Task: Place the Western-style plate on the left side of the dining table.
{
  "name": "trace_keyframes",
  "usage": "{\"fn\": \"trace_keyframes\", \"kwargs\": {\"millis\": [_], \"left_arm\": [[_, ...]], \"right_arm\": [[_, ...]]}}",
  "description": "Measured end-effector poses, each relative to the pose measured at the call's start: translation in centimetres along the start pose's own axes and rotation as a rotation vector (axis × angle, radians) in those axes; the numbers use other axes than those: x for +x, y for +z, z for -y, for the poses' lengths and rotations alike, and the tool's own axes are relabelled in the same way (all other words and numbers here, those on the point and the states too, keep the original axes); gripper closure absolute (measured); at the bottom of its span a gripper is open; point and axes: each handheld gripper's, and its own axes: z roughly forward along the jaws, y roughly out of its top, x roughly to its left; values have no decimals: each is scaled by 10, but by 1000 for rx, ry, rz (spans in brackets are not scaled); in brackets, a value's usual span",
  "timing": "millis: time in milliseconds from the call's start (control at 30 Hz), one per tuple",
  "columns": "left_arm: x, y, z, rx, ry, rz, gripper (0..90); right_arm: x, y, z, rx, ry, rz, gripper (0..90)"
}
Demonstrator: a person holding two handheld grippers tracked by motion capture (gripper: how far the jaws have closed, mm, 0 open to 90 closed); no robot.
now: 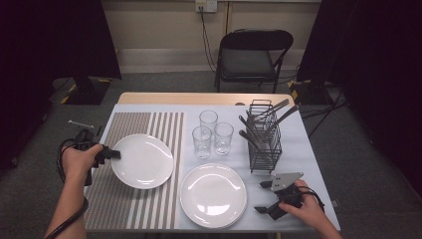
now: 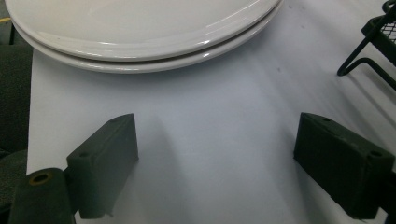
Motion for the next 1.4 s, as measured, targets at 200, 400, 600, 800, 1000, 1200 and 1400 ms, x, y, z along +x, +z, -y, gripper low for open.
{"fn": "trace_keyframes", "kwargs": {"millis": [200, 400, 600, 800, 1000, 1200, 1400], "left_arm": [[4, 2, 0, 11, 12, -17, 826], [6, 3, 0, 14, 9, -31, 815], [10, 7, -1, 4, -7, -32, 806], [13, 9, -1, -2, 3, -40, 795], [14, 10, -2, -2, 10, -58, 789], [15, 12, -1, -6, 12, -65, 776], [16, 13, -1, -8, 10, -63, 773]], "right_arm": [[0, 0, 0, 0, 0, 0, 128], [0, 0, 0, 0, 0, 1, 127], [0, 0, 0, 0, -2, 2, 127], [0, 0, 0, 0, -2, 2, 127], [0, 0, 0, 0, -2, 2, 127], [0, 0, 0, 0, -3, 2, 128], [0, 0, 0, 0, -2, 2, 128]]}}
